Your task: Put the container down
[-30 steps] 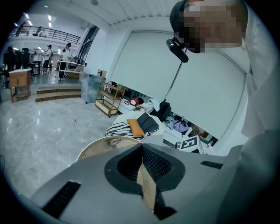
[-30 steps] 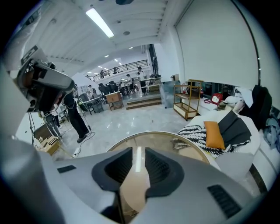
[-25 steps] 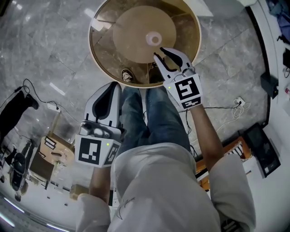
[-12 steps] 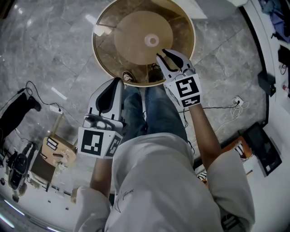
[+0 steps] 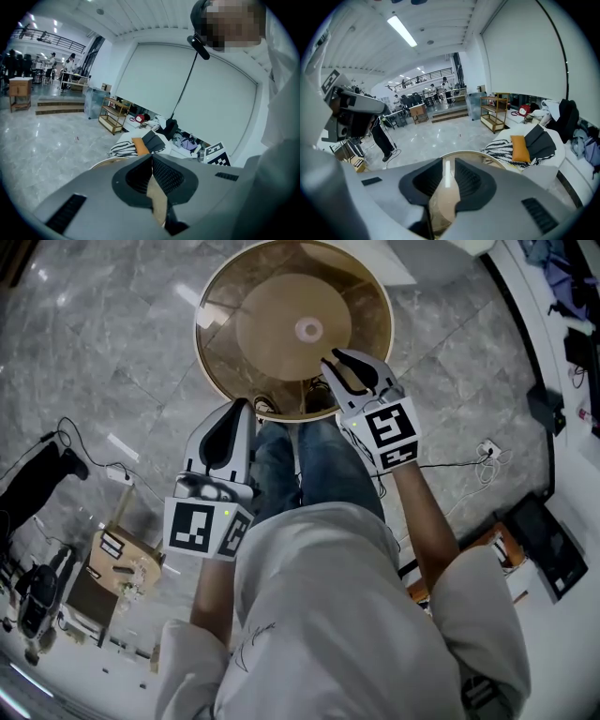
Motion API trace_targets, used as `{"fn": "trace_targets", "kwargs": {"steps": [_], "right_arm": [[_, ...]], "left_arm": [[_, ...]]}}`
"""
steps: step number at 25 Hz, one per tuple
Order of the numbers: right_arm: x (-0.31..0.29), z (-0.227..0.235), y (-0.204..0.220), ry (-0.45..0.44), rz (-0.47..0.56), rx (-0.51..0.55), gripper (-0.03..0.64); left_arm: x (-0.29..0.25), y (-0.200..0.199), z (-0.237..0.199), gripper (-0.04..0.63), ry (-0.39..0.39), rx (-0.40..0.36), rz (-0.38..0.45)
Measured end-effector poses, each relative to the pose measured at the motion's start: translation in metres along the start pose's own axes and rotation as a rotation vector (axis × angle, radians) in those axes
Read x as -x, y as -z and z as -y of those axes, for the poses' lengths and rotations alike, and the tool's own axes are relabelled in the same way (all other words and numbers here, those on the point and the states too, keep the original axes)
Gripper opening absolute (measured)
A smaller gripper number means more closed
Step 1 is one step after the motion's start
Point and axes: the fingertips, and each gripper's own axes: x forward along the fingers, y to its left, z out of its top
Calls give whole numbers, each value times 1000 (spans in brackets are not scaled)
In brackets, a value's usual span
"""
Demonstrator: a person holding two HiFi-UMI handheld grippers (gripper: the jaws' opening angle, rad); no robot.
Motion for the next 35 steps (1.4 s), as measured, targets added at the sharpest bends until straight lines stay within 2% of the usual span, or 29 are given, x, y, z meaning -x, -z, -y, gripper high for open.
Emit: {"fn": "trace_targets", "kwargs": {"steps": [9,13,22,35], "right_arm": [[39,-3,-22,43,13,-30,83],[49,-8,-28,29,16,-66,75],[78,-22,-44,28,32,-48,74],[105,-46,-77,9,57,-16,64]], "left_arm": [[21,-19,18,18,34,-10,27],[30,-26,22,18,44,-20,42],[46,-31,33,18,70,-29,34],[63,-56,45,18,104,-42,83]]}}
